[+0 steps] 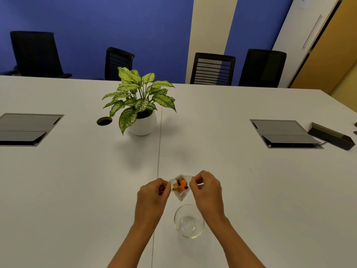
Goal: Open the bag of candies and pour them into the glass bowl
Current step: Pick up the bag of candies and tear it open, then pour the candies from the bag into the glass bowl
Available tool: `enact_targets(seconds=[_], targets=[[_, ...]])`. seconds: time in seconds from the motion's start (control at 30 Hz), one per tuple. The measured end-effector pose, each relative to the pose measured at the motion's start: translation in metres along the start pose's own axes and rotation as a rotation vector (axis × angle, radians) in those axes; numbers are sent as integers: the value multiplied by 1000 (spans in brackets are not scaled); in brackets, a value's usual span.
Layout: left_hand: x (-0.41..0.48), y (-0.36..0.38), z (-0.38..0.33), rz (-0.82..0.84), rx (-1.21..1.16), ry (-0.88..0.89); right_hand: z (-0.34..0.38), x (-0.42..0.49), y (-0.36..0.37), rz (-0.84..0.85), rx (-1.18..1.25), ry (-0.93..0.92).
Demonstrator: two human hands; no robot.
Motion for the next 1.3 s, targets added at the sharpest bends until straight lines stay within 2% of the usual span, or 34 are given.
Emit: enact_targets(seconds=[0.1, 0.23, 0.37, 0.47, 0.53, 0.57, 0.63, 0.73, 0.8, 0.97, 1.1, 1.3], targets=[[6, 1, 14, 40, -95, -124, 0, 11, -4, 56, 70, 49], [4, 18, 43, 90, -345, -422, 6, 20, -10, 182, 217, 107], [-19, 65, 67, 334, -539, -776, 12, 21, -9, 338, 483, 224], [-40, 92, 64, 492, -955, -966, 8, 15, -4, 421, 603, 288], [-46, 97, 59, 540, -1213, -977, -3, 8, 4, 443, 599, 327], [-47, 97, 60, 535, -1270, -971, -11, 4, 9, 437, 567, 348], [-49, 95, 68, 477, -1220, -956, -32, -5, 17, 404, 465, 381], [-53, 92, 90, 395, -1009, -923, -62, -13, 23, 289, 303, 390], [-56, 88, 102, 365, -884, -888, -75, -16, 24, 215, 278, 417], [-63, 89, 113, 356, -635, -768, -101, -29, 50, 358, 310, 560], [-63, 94, 104, 418, -574, -612, -124, -34, 57, 356, 283, 600], [-64, 99, 108, 440, -458, -541, -145, -41, 66, 384, 213, 604]])
Point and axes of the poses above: each hand's wrist, its own x-axis towards the middle knuckle, its own y-axis out of the palm, z = x × y, the point moved 8 cm from there along x, towards the middle knuckle, and after that the axes turned 6 degrees about -z, right-handed, at the moved point
